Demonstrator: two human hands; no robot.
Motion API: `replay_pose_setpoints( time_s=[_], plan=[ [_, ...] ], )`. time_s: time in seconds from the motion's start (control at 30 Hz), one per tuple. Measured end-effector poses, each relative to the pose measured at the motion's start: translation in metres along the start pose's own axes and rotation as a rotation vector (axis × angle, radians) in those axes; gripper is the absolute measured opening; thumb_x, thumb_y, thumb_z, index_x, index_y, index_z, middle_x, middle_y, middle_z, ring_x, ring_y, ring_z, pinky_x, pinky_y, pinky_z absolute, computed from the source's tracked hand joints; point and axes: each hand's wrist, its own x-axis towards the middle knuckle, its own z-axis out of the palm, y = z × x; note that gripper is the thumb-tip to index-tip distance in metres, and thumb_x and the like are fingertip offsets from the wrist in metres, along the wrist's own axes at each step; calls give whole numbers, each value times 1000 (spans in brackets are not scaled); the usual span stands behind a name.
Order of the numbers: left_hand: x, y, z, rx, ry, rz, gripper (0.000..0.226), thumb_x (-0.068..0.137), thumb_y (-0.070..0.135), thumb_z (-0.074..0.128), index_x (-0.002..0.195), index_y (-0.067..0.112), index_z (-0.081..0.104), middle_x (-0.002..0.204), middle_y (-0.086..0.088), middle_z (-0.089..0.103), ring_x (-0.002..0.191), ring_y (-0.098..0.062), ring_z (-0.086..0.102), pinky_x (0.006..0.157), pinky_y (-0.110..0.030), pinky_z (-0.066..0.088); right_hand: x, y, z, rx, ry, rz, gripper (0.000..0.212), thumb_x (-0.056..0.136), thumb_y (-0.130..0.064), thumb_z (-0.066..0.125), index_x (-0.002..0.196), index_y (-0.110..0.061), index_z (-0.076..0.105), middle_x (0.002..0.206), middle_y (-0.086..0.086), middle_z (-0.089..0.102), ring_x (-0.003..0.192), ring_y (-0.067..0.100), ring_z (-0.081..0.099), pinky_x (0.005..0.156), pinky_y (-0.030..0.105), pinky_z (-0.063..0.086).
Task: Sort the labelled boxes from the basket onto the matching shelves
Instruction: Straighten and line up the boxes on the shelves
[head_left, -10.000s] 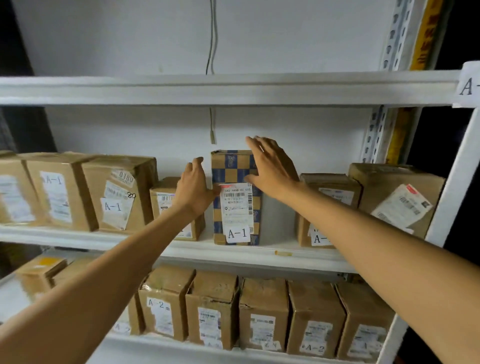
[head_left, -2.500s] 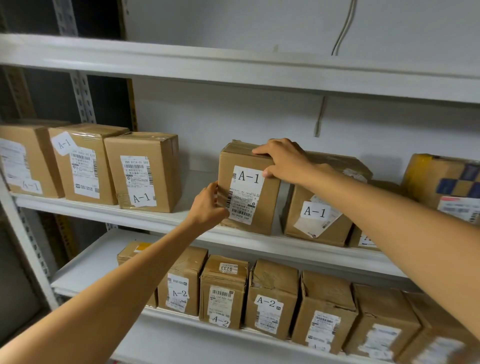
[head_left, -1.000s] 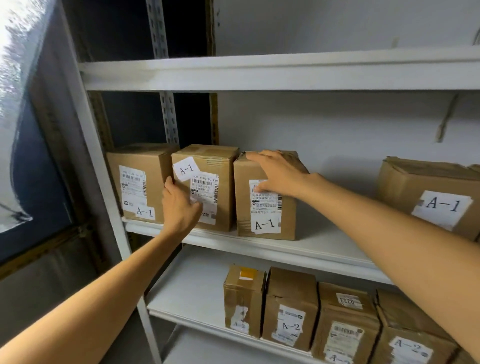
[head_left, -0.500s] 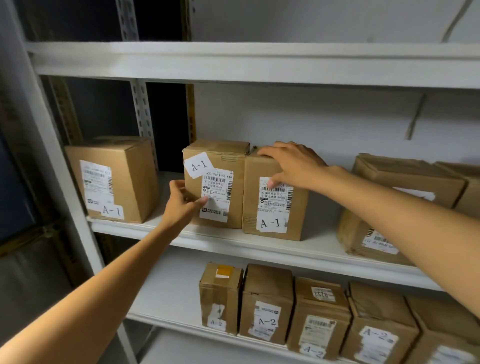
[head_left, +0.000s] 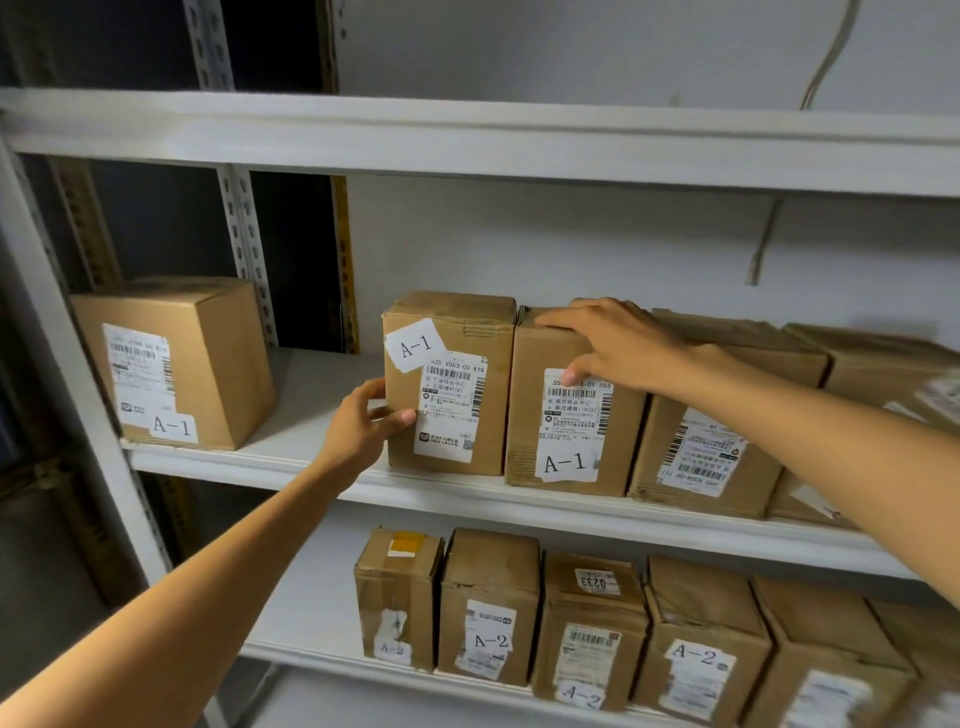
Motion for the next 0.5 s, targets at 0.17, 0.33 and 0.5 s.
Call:
replay_pose_setpoints(
  time_s=[0.17,0.33,0.5],
  plan=[
    [-11,2,1,48,60,24,42,89,15,65,127,8,48,124,-9,58,112,-30,58,93,-50,51,-4,2,2,13,20,-3,74,79,-21,76,144,-27,41,125,3,58,119,24,52,100,46,43],
    [-19,6,-3,139,75,71,28,89,13,66,113,13,51,114,-4,59,108,-27,58,91,-50,53,-4,5,3,15,30,-1,74,80,-21,76,145,-26,40,128,3,57,121,25,51,103,50,41],
    [-26,12,2,193,89,69,34,89,18,66,118,7,52,118,-4,59,106,-20,56,84,-37,50,-4,3,5,11,36,-5,74,80,-20,76,145,-26,41,131,5,56,122,27,52,103,48,42]
  ],
)
